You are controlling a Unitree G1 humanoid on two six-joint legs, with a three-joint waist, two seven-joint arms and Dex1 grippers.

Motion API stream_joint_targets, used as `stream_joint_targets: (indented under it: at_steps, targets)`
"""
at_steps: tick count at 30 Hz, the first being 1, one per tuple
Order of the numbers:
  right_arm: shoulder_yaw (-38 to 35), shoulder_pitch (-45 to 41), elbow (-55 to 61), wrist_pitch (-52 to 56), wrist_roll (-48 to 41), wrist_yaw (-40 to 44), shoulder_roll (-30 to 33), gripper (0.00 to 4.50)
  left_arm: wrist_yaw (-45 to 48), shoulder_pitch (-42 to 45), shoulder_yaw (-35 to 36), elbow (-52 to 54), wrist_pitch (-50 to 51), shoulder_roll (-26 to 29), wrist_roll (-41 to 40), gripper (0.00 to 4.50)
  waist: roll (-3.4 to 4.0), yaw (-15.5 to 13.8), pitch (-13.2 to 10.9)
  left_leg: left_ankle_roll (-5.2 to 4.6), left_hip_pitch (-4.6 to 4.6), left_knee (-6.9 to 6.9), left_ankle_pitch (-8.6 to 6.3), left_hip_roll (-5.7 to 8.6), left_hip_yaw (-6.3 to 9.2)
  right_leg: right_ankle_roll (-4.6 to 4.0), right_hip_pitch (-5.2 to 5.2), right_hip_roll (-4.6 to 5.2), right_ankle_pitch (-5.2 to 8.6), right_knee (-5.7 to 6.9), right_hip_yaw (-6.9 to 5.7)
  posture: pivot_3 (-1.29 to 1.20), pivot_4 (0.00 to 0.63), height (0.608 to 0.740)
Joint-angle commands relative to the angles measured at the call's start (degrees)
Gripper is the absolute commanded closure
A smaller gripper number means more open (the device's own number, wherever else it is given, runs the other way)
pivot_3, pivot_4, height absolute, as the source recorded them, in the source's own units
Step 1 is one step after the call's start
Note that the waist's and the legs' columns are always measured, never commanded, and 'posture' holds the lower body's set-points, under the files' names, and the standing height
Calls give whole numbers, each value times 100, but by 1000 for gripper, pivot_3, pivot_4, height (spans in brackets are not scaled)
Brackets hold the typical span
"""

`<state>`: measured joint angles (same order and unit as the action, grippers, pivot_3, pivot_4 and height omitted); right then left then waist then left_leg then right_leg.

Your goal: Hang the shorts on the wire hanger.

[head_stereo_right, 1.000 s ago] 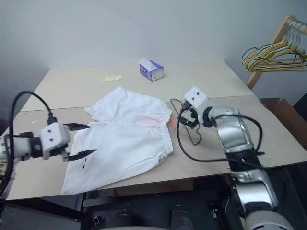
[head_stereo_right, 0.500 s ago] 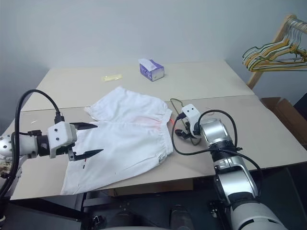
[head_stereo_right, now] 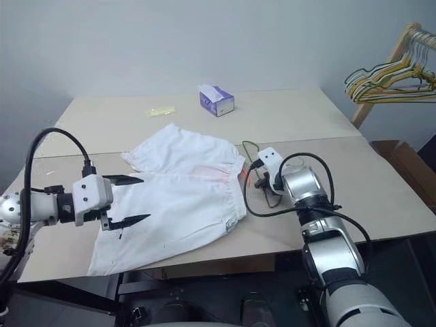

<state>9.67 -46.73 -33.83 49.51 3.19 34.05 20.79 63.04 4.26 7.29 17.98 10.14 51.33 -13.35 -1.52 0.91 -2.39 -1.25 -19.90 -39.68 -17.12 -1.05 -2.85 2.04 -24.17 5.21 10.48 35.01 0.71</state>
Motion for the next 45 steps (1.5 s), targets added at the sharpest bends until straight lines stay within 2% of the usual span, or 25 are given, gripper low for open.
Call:
stream_joint_targets:
  at_steps: [1, 5, 8, 11, 14, 16, 17, 19, 21, 23, 28, 38, 41, 45]
  targets:
    - [6, 175, -86, 263, 19, -128, 14, 4478, -70, 269, -76, -20, -126, 22, 40, 0, -3, 0, 2, 0, 0, 0, 0, 0, 0, 0, 0, 0, 0, 0, 0, 33, 0, 740]
    - [-117, 314, 228, 227, 42, -412, 24, 4478, -216, 595, -180, -159, 21, -114, -43, 0, -4, -8, 5, 0, 0, 0, 0, 1, 1, 0, 2, 1, 0, 0, -1, 19, 0, 740]
    - [-355, 387, 776, 211, 35, -767, 14, 4478, -607, 937, -203, -256, 599, -415, -199, 0, -5, -8, 6, 0, -4, -3, 0, 2, 3, 3, 2, 2, -1, -2, -2, 15, 0, 740]
    - [-513, 533, 1513, 97, 106, -1219, -32, 4478, -1137, 1333, -136, -264, 1509, -969, -644, 0, -4, 8, 5, 0, -20, -9, 0, 7, 11, 8, -6, 6, -4, -2, -3, 18, 0, 740]
    - [-462, 733, 2416, -288, 297, -1672, -120, 4478, -1711, 1762, -42, -247, 2367, -1750, -1318, 0, -4, 23, 5, 0, -34, -12, 0, 11, 19, 13, -17, 7, -7, -3, 0, 26, 0, 740]
    - [-388, 890, 3315, -551, 262, -1678, -227, 4478, -2503, 2320, 428, -568, 3145, -2718, -2436, 0, -3, 136, 4, 0, -34, -10, 0, 12, 24, 15, -20, 5, -9, -4, 5, 23, 0, 740]
    - [-331, 991, 3687, -800, 218, -1621, -252, 4478, -2842, 2548, 716, -732, 3420, -3092, -3030, 0, -1, 99, 2, 0, -31, -6, 0, 13, 29, 14, -18, 4, -8, -5, 6, 13, 0, 740]
    - [-323, 1206, 4340, -1138, -32, -1408, -360, 4478, -3404, 2895, 1242, -923, 3861, -3612, -3918, 0, -3, 154, 3, 0, -39, -18, 0, 17, 83, 20, -15, 9, -13, -8, -4, 3, 0, 740]
    - [-264, 1447, 4890, -1565, -234, -1145, -394, 4478, -3940, 3131, 1605, -1086, 4126, -3910, -4569, 0, -4, 193, 4, -1, -34, -14, 0, 19, 91, 21, -15, 9, -14, -7, 4, 3, 0, 740]
    - [-121, 1634, 5223, -2004, -265, -997, -351, 4478, -4248, 3246, 1728, -1218, 4273, -3994, -4898, 0, -4, 199, 4, -1, -29, -11, -1, 19, 95, 21, -10, 7, -13, -9, 3, -2, 0, 740]
    - [121, 1869, 5626, -2408, -262, -836, -337, 4478, -4686, 3330, 1752, -1329, 4283, -4007, -5105, 0, -4, 174, 4, 5, -27, -17, 3, 26, 93, 19, -4, 8, -15, -6, 3, -7, 0, 740]
    - [631, 2046, 5620, -3250, 166, -745, -176, 4478, -4700, 3290, 1514, -1147, 4164, -3882, -5272, 0, -4, 164, 4, 8, -27, -15, 5, 27, 82, 16, -2, 6, -16, -14, 0, -5, 0, 740]
    - [650, 2048, 5552, -3300, 254, -772, -199, 4500, -4819, 3300, 1488, -1186, 4147, -3923, -5315, 559, -4, 161, 4, 9, -27, -15, 5, 27, 80, 16, -1, 6, -16, -13, 0, -5, 0, 740]
    - [659, 2045, 5476, -3346, 371, -803, -208, 4500, -4845, 3277, 1398, -1157, 4082, -3934, -5234, 1873, -4, 160, 4, 9, -27, -15, 5, 27, 80, 15, -1, 6, -16, -14, 0, -2, 0, 740]
